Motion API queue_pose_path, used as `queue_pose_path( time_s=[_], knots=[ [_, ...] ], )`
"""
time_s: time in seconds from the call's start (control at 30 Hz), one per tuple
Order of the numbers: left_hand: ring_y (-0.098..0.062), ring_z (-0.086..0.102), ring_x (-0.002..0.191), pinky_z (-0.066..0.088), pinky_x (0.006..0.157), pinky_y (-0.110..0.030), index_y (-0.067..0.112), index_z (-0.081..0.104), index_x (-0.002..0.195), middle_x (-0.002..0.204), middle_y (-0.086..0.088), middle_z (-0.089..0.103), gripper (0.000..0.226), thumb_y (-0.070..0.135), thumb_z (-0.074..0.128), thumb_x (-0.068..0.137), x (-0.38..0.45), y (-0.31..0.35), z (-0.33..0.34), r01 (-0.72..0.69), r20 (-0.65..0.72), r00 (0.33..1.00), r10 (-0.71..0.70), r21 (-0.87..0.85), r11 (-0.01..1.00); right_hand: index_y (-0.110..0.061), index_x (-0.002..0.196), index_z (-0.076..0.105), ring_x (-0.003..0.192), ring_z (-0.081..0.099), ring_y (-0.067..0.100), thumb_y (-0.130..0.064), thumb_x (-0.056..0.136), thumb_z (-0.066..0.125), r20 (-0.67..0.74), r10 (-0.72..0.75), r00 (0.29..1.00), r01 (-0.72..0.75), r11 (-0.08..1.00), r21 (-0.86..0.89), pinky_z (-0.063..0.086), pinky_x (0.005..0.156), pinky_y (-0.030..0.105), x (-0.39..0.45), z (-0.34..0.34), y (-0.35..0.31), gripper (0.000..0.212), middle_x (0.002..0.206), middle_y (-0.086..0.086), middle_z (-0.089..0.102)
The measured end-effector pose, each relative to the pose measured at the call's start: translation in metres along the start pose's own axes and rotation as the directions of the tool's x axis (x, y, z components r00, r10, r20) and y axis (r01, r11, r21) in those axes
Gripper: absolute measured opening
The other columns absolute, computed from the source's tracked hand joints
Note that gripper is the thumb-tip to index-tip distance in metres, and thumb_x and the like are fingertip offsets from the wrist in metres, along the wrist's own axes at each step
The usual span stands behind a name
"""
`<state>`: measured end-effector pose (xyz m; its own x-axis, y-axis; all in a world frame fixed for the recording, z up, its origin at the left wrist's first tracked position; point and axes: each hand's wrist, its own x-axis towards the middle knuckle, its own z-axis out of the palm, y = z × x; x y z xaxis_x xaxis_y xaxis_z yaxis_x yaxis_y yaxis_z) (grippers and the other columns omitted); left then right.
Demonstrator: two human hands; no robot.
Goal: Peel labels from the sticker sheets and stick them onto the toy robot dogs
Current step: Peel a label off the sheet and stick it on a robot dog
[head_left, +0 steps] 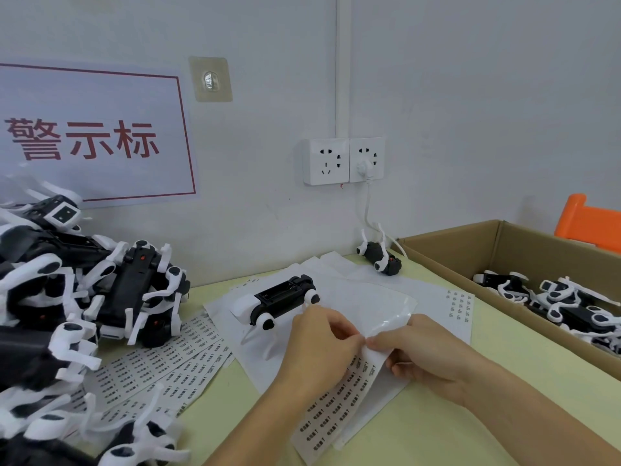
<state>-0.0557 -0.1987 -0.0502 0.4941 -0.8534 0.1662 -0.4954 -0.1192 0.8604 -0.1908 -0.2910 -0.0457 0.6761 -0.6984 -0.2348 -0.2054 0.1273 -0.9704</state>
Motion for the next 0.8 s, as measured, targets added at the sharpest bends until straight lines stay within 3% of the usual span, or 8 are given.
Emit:
queue_pose_path(
  time_s=[0.2, 0.33, 0.53, 0.67, 0.8],
  knots=[
    [-0.012, 0.065, 0.049, 0.058, 0.055, -0.028, 0.014, 0.076, 0.066, 0.062, -0.007, 0.072, 0.021, 0.012, 0.072, 0.086, -0.002, 0.000, 0.003, 0.063, 0.004, 0.998, -0.063, 0.008, 0.998, -0.002, 0.081, 0.066, 0.053, 0.053, 0.015, 0.003, 0.085, 0.067, -0.045, 0.031, 0.999, -0.030, 0.999, 0.019, 0.042, 0.050, 0.023, 0.003, 0.001, 0.003, 0.006, 0.075, 0.013, 0.066],
    [-0.014, 0.066, 0.048, 0.055, 0.049, -0.023, 0.010, 0.076, 0.067, 0.061, -0.009, 0.072, 0.022, 0.010, 0.068, 0.087, -0.003, -0.001, 0.008, 0.092, -0.033, 0.995, -0.091, 0.035, 0.995, -0.001, 0.088, 0.064, 0.057, 0.053, 0.016, 0.002, 0.086, 0.067, -0.061, 0.025, 0.998, -0.026, 1.000, -0.003, 0.043, 0.052, 0.024, 0.005, 0.003, 0.006, 0.004, 0.081, 0.016, 0.063],
    [-0.015, 0.066, 0.047, 0.057, 0.053, -0.028, 0.004, 0.075, 0.073, 0.066, -0.010, 0.072, 0.020, 0.005, 0.061, 0.087, -0.004, -0.001, 0.010, 0.172, -0.038, 0.984, -0.174, -0.052, 0.984, -0.006, 0.075, 0.067, 0.053, 0.054, 0.015, 0.002, 0.088, 0.066, -0.057, 0.025, 0.998, -0.026, 0.999, -0.021, 0.042, 0.050, 0.023, 0.004, 0.003, 0.007, 0.015, 0.073, 0.011, 0.065],
    [-0.018, 0.065, 0.048, 0.059, 0.056, -0.034, -0.004, 0.072, 0.073, 0.068, -0.017, 0.072, 0.016, 0.003, 0.064, 0.084, -0.007, -0.001, 0.013, 0.183, -0.059, 0.980, -0.192, -0.131, 0.974, -0.004, 0.079, 0.063, 0.055, 0.055, 0.015, 0.000, 0.088, 0.066, -0.065, 0.015, 0.998, -0.018, 0.999, -0.046, 0.043, 0.051, 0.025, 0.004, 0.003, 0.006, 0.010, 0.075, 0.012, 0.060],
    [-0.013, 0.057, 0.042, 0.050, 0.045, -0.022, -0.001, 0.074, 0.073, 0.054, -0.005, 0.066, 0.017, 0.012, 0.070, 0.084, -0.006, -0.001, 0.014, 0.241, -0.059, 0.966, -0.251, -0.145, 0.960, 0.001, 0.084, 0.067, 0.060, 0.057, 0.015, -0.003, 0.087, 0.063, -0.060, -0.004, 0.998, -0.002, 0.994, -0.108, 0.044, 0.054, 0.025, 0.003, 0.004, 0.006, 0.007, 0.078, 0.018, 0.065]
  ],
)
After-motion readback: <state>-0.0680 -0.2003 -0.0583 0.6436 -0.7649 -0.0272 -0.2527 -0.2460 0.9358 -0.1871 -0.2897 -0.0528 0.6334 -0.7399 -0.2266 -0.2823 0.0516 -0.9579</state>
